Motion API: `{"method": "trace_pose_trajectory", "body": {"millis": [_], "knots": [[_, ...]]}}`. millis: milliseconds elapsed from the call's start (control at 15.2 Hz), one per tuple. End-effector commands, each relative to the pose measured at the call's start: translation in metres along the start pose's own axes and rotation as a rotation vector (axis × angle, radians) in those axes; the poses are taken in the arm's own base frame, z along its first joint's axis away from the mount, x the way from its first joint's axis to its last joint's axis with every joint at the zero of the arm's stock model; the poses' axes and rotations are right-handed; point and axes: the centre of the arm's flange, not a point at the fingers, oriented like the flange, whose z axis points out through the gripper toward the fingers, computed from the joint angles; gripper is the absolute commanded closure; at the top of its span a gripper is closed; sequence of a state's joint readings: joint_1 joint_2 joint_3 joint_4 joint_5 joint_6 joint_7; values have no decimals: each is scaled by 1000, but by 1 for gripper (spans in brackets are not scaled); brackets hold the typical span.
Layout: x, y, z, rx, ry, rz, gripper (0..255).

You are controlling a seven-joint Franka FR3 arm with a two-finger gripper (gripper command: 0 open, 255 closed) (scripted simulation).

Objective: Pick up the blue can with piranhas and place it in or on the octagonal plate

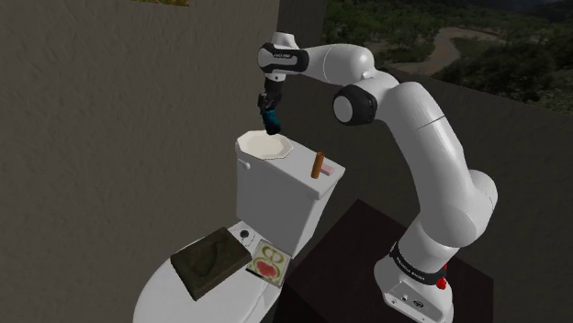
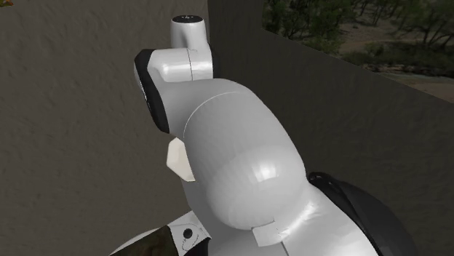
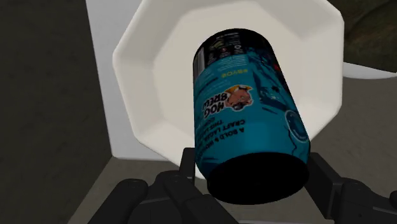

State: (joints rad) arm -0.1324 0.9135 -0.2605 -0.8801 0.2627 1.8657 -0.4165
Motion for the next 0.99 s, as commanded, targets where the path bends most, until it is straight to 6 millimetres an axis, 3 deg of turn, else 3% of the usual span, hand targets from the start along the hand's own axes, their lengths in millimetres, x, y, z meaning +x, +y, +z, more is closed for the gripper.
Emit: {"method": "trace_pose_trajectory", "body": {"millis": [0, 924], "knots": [[2, -1, 11, 0, 1, 0, 255], [-6, 0, 86, 0, 1, 0, 255]]}}
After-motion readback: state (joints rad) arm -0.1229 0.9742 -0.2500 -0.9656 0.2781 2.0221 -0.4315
